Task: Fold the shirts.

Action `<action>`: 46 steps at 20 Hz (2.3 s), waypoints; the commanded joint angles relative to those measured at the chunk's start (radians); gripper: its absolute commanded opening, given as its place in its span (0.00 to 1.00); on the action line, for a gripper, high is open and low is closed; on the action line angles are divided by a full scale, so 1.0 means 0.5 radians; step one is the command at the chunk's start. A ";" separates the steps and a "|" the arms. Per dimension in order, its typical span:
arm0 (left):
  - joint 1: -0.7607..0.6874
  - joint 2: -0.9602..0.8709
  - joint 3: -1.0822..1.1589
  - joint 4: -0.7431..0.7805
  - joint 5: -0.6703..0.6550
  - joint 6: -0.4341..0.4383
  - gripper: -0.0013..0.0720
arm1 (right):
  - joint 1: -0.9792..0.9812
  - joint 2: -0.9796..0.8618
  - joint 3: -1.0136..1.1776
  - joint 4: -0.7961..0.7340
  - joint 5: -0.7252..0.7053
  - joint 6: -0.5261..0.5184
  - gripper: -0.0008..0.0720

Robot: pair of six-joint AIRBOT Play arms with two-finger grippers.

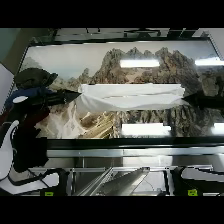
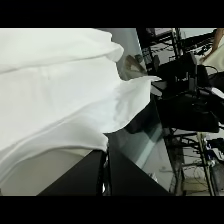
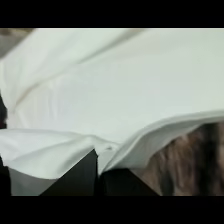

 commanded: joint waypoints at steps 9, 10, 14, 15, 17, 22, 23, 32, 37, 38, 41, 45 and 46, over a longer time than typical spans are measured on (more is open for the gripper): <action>-0.148 -1.160 1.245 -0.033 0.174 -0.098 0.06 | 0.175 -0.734 0.362 0.486 -0.721 -0.410 0.04; -0.149 -1.238 1.325 -0.034 0.159 -0.130 0.06 | 0.176 -0.778 0.414 0.486 -0.719 -0.423 0.04; -0.199 -1.445 1.530 -0.034 0.105 -0.175 0.06 | 0.192 -0.841 0.484 0.468 -0.715 -0.513 0.04; -0.220 -1.479 1.565 -0.033 0.100 -0.179 0.06 | 0.192 -0.841 0.484 0.445 -0.715 -0.513 0.07; -0.242 -1.534 1.639 -0.032 0.072 -0.246 0.37 | 0.191 -0.835 0.499 0.325 -0.692 -0.511 0.39; -0.056 -1.541 1.997 0.145 -0.375 -0.671 0.42 | 0.143 -0.712 0.859 -0.598 -0.623 -0.115 0.84; -0.018 -1.540 2.090 0.262 -0.459 -0.821 0.42 | 0.143 -0.715 0.944 -0.788 -0.621 0.046 0.84; -0.036 -1.289 1.930 0.455 -0.541 -0.954 0.02 | 0.252 -0.970 1.093 -0.769 -0.380 0.178 0.96; -0.206 -1.286 1.932 0.454 -0.528 -0.910 0.02 | 0.305 -1.084 1.108 -0.571 -0.256 0.099 0.57; -0.260 -1.286 1.932 0.455 -0.516 -0.887 0.02 | 0.305 -1.094 1.110 -0.523 -0.219 0.063 0.38; -0.465 -1.288 1.932 0.471 -0.356 -0.852 0.02 | 0.304 -1.093 1.140 -0.434 -0.120 0.037 0.04; -0.835 -1.315 1.932 0.965 0.157 -0.965 0.02 | 0.304 -1.061 1.298 -0.391 0.073 0.153 0.04; -0.938 -1.344 1.932 1.041 0.287 -1.032 0.02 | 0.302 -1.042 1.341 -0.336 0.140 0.173 0.04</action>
